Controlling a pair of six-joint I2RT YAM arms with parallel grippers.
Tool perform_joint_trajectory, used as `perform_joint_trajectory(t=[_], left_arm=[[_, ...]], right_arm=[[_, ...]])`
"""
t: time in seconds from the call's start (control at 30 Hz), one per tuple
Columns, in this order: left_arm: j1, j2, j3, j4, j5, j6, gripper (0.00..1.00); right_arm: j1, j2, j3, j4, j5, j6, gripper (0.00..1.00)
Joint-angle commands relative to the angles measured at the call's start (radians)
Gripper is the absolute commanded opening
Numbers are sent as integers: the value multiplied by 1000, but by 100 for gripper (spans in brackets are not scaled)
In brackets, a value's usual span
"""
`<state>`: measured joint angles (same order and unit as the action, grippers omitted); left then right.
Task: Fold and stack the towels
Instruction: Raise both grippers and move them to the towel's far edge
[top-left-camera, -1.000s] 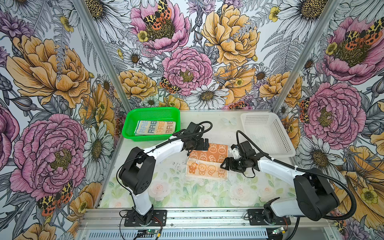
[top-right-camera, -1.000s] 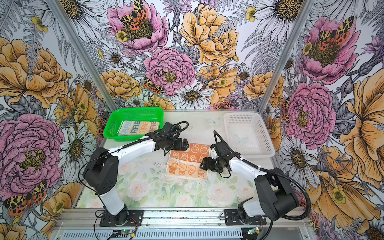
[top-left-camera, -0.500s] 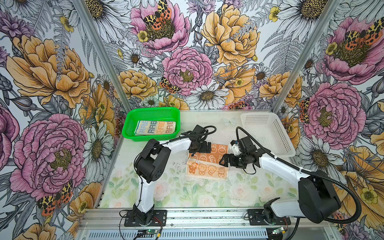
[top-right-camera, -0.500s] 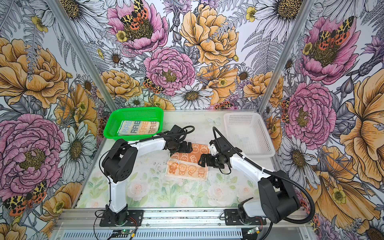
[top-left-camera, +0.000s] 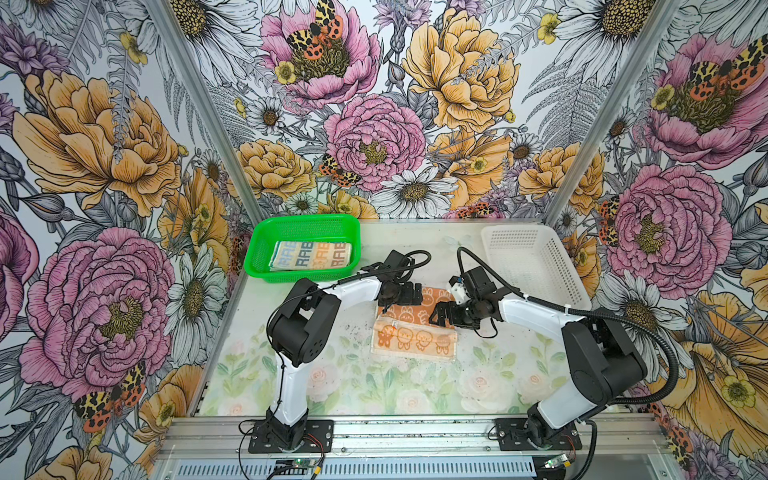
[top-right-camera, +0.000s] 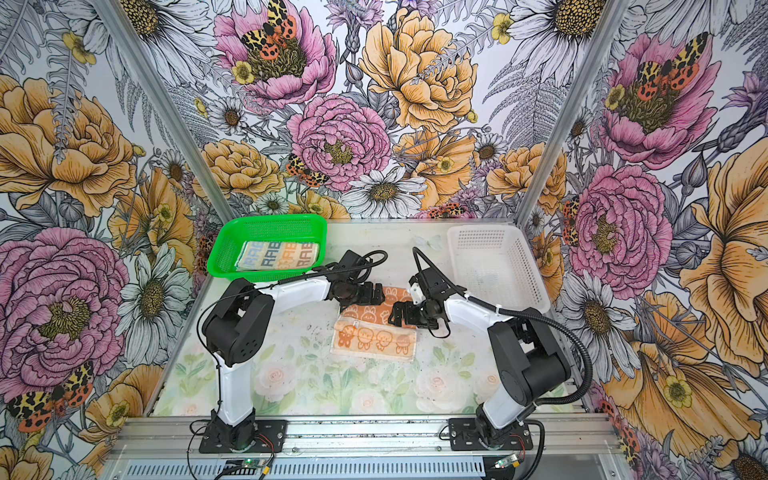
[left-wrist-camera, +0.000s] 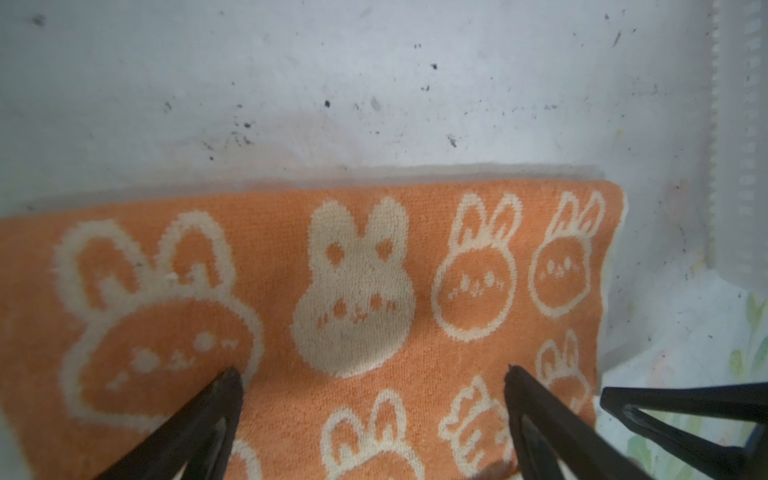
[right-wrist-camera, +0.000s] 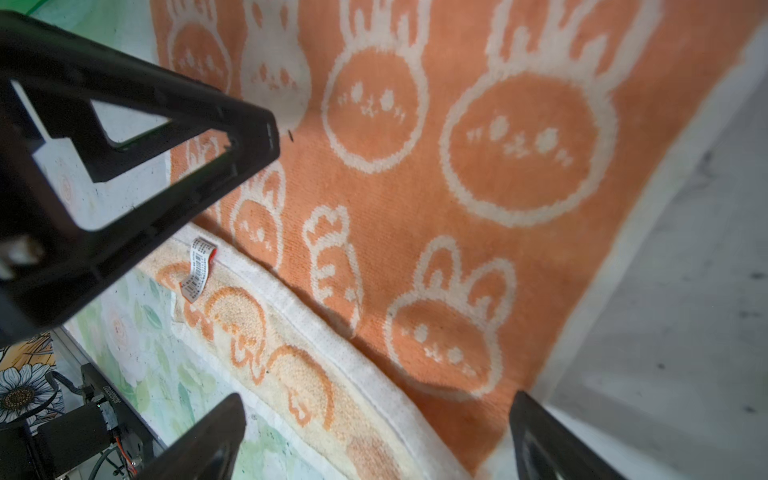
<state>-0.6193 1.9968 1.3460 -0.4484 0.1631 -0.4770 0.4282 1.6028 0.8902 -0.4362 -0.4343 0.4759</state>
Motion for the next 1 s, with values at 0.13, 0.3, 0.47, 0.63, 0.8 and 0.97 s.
perform_joint_trajectory(t=[0.13,0.3,0.47,0.63,0.8,0.97], left_arm=[[8,43,-45,-7,28,-28,99],[5,48,-52,-3,30,-31,99],[0,56,-55,0,27,-35,99],[-1,55,-51,-2,29,-37,99],[0,0,-46,-4,46,-34,99],[1,-109,-49,-42,33,-27,99]], right_arm=[[106,-31,-53,66,-17,-30,99],[168,-123,-111,64,-29,-33,99],[203,-196,-194,64,-74,-28,99],[222,-206,-222,62,-52,7,99],[194,-269,-210,62,-4,15,99],[86,-293,-131,62,36,40,100]])
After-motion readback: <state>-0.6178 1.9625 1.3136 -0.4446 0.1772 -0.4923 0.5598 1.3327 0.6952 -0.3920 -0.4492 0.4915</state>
